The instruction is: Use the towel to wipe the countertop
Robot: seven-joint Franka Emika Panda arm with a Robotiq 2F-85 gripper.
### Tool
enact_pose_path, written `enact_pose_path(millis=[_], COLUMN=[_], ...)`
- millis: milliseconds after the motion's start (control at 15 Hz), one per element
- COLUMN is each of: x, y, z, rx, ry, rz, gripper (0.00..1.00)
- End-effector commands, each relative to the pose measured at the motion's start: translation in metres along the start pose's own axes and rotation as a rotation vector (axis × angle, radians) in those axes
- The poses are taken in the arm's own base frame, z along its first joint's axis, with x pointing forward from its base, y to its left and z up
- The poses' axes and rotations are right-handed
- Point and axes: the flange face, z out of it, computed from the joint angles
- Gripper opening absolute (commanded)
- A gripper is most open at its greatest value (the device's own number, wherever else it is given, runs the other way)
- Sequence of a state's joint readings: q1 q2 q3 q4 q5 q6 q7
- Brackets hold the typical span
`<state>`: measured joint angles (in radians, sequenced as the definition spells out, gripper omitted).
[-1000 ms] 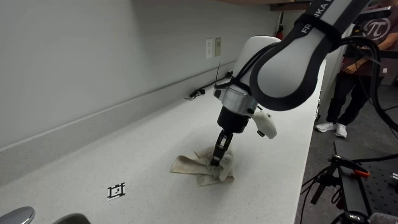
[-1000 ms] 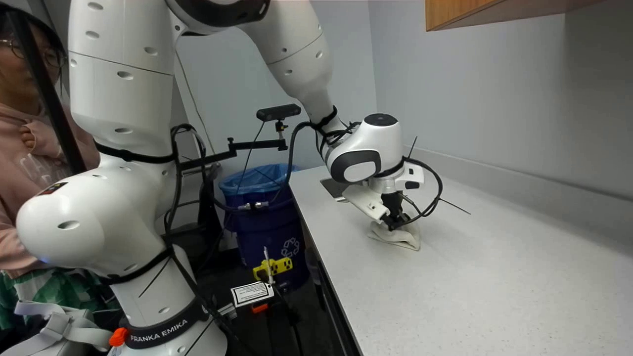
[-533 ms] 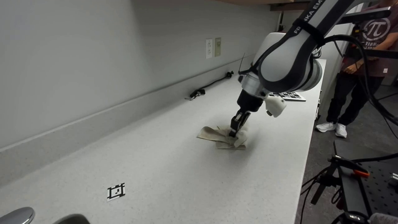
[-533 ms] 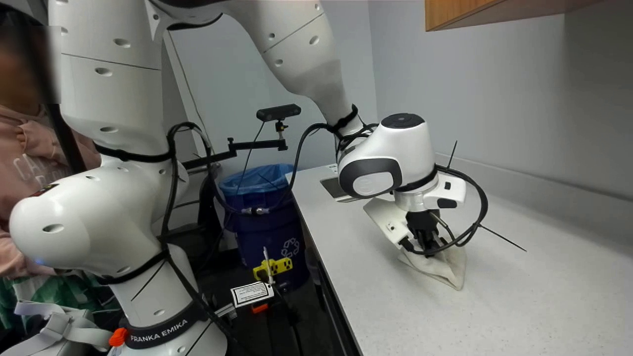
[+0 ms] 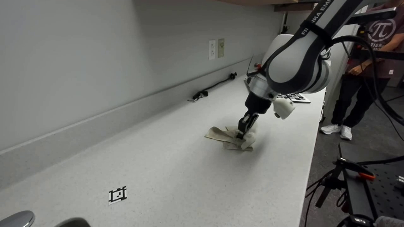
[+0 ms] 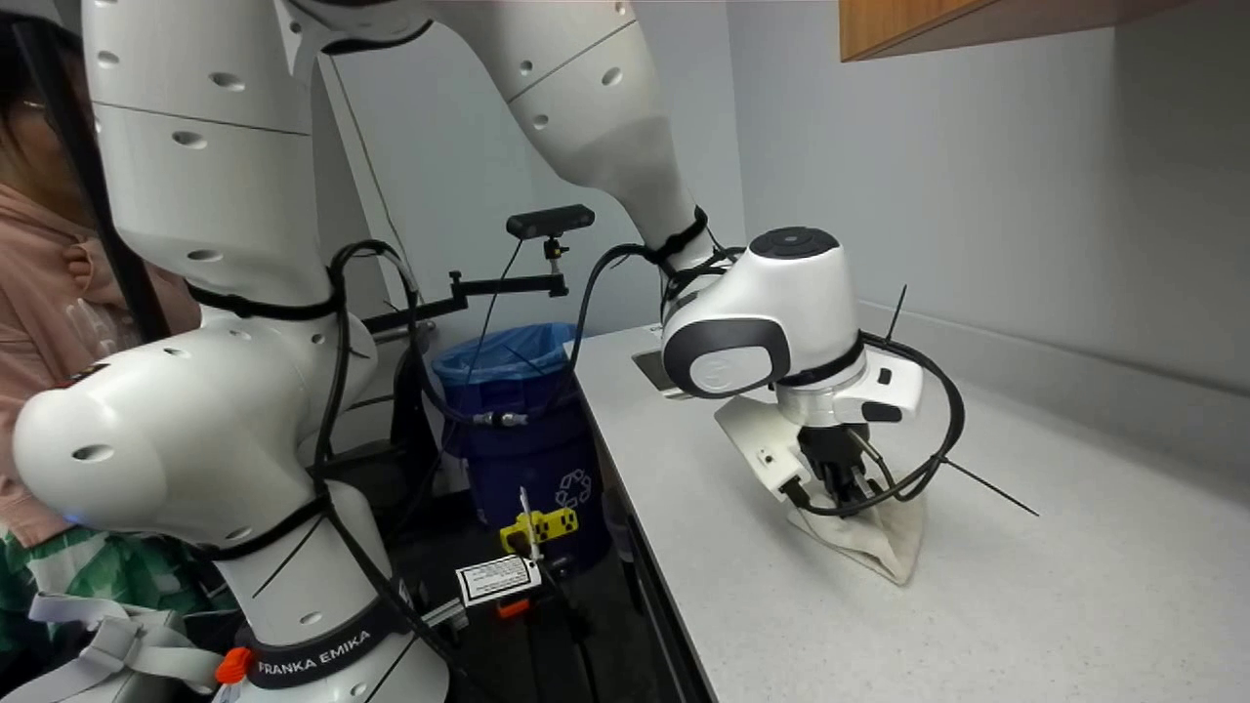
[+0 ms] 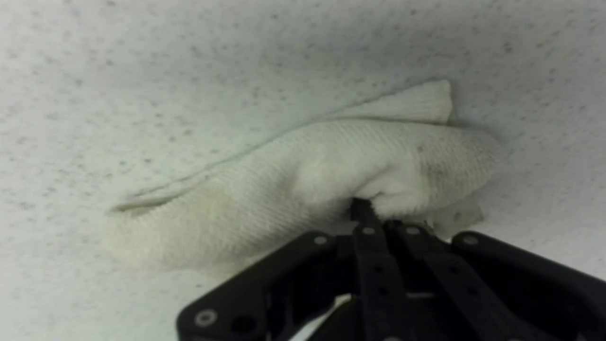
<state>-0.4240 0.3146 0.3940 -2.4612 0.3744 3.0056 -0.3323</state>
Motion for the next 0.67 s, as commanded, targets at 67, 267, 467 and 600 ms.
enact_pose_path(millis=[67, 267, 467, 600], x=[-0.032, -0.056, -0.082, -0.095], y=[-0.088, -0.161, -0.225, -0.250], z=[0.032, 0.037, 0.037, 0.041], rx=[0.116, 0.191, 0.275, 0.323], ry=[-0.117, -0.149, -0.190, -0.237], rz=[-0.133, -0.252, -0.374, -0.446], gripper=[0.01, 0.01, 0.01, 0.01])
